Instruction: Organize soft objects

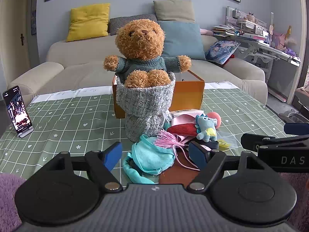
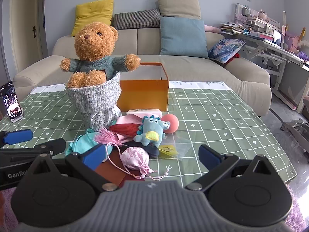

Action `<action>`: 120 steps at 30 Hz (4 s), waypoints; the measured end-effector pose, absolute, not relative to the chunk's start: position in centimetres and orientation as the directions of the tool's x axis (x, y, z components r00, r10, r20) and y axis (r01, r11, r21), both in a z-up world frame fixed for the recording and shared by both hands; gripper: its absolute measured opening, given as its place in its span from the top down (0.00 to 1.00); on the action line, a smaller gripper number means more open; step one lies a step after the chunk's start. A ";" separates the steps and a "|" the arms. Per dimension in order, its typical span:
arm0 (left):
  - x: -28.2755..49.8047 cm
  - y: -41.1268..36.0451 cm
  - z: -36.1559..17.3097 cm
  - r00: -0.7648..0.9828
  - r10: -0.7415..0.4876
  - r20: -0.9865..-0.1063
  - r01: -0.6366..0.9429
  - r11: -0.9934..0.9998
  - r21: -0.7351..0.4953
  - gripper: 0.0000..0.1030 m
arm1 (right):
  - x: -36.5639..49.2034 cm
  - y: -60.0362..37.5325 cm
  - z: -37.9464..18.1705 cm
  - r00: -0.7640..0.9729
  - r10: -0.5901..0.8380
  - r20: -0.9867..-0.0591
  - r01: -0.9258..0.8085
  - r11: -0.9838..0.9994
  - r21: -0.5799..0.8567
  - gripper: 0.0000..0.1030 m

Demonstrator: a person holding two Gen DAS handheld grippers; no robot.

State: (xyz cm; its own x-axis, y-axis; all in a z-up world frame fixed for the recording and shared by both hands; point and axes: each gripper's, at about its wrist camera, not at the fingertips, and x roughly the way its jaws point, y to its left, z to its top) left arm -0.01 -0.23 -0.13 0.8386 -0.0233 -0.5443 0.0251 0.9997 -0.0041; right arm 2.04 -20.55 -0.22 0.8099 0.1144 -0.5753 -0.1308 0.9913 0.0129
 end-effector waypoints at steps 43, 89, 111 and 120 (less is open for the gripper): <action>0.0 -0.2 0.0 0.851 -0.029 -0.525 0.031 0.999 -0.004 0.15 | 1.9 -20.3 -0.5 0.811 0.093 -0.578 -0.126 0.992 -0.016 0.02; 3.7 2.2 -2.5 0.692 -0.069 -0.719 -0.030 0.992 -0.124 0.51 | 5.8 -18.9 -2.9 0.668 0.223 -0.709 -0.272 0.961 0.046 0.43; 12.5 5.7 -9.1 0.590 -0.111 -0.800 -0.116 0.969 -0.220 0.21 | 14.5 -15.4 -10.0 0.519 0.214 -0.828 -0.353 0.935 0.021 0.42; 13.3 5.4 -10.3 0.569 -0.099 -0.816 -0.132 0.969 -0.209 0.37 | 14.2 -14.5 -10.2 0.559 0.173 -0.811 -0.364 0.930 -0.052 0.54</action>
State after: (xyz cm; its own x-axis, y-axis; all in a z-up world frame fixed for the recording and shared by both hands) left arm 13.29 5.45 -10.29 0.5694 -0.0986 -0.8161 -0.1318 0.9690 -0.2090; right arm 14.23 -14.47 -10.23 0.5593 0.1730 -0.8107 -0.3635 0.9301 -0.0523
